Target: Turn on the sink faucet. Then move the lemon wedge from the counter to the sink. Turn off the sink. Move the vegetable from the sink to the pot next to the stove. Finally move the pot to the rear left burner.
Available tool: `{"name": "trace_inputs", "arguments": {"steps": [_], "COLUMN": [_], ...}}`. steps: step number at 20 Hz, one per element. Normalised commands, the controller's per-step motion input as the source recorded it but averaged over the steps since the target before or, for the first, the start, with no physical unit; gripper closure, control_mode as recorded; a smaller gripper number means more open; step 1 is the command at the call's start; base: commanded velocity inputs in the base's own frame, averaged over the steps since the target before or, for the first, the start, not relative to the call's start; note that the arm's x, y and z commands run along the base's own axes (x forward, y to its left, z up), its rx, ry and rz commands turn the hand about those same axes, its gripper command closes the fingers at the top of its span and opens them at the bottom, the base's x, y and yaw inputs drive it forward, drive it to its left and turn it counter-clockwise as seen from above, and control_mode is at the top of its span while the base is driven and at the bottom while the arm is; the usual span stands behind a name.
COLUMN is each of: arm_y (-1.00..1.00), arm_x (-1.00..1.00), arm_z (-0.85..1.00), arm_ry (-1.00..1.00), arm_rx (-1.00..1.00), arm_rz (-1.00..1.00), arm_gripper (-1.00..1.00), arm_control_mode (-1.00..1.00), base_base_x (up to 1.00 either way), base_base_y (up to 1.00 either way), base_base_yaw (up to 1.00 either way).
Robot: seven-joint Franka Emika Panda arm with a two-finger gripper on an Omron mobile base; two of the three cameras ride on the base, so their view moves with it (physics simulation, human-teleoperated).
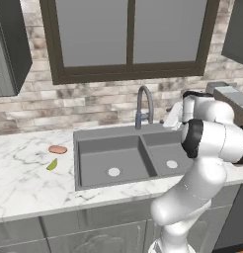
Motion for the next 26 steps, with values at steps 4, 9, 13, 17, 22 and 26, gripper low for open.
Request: {"name": "trace_inputs", "arguments": {"steps": [4,9,13,17,22,26], "arm_y": [0.00,0.00,0.02,0.08,0.16,0.13], "arm_x": [0.18,0.26,0.22,0.17,0.18,0.21], "arm_z": [0.00,0.00,0.00,-0.02,-0.02,0.00], "arm_ry": [-0.01,0.00,0.00,0.00,0.00,0.00], "arm_rx": [0.03,0.04,0.02,0.01,0.01,0.01], "arm_rz": [0.09,0.06,0.03,0.01,0.00,0.00], "arm_gripper": [-1.00,-1.00,-1.00,-1.00,-1.00,-1.00], "arm_control_mode": [-1.00,-1.00,-1.00,-1.00,-1.00,-1.00], "base_base_x": [0.00,0.00,0.00,0.00,0.00,0.00], "base_base_y": [0.00,0.00,0.00,0.00,0.00,0.00], "base_base_yaw": [0.00,0.00,0.00,0.00,0.00,0.00]}}
